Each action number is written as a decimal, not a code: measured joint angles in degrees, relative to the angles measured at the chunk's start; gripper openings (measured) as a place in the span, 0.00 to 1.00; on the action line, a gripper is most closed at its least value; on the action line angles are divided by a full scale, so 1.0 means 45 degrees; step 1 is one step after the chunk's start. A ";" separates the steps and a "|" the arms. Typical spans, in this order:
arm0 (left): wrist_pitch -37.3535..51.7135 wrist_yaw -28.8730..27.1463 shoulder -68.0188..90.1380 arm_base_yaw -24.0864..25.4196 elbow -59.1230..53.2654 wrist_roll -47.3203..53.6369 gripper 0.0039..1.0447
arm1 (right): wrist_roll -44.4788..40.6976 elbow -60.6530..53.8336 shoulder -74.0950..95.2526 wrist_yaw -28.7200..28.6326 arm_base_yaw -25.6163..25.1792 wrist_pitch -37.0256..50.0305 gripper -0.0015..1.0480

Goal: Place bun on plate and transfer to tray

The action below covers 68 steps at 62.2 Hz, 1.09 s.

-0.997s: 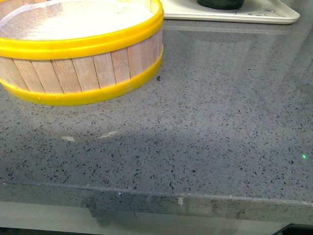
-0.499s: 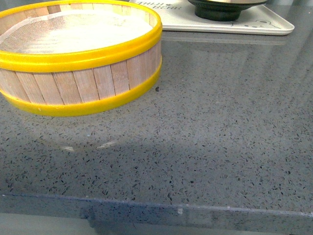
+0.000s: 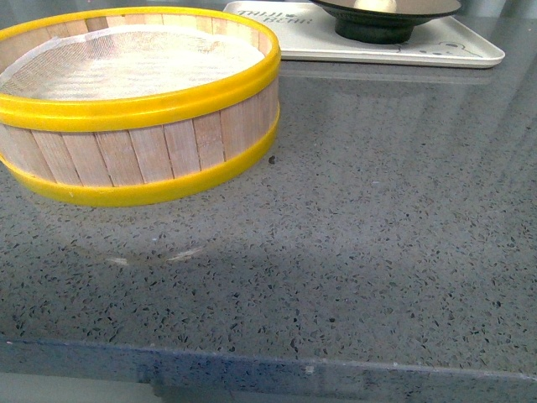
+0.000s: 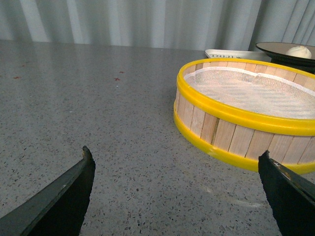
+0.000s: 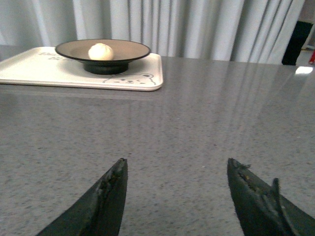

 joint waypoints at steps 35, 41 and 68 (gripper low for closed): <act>0.0000 0.0000 -0.0005 0.0000 0.0000 0.0000 0.94 | 0.0277 -0.0607 -0.2778 0.0092 0.0053 -0.1996 0.02; 0.0000 0.0000 -0.0005 0.0000 0.0000 0.0000 0.94 | 0.0277 -0.0607 -0.3172 0.0092 0.0053 -0.2385 0.02; 0.0000 0.0000 -0.0005 0.0000 0.0000 0.0000 0.94 | 0.0277 -0.0597 -0.5911 0.0092 0.0053 -0.5595 0.02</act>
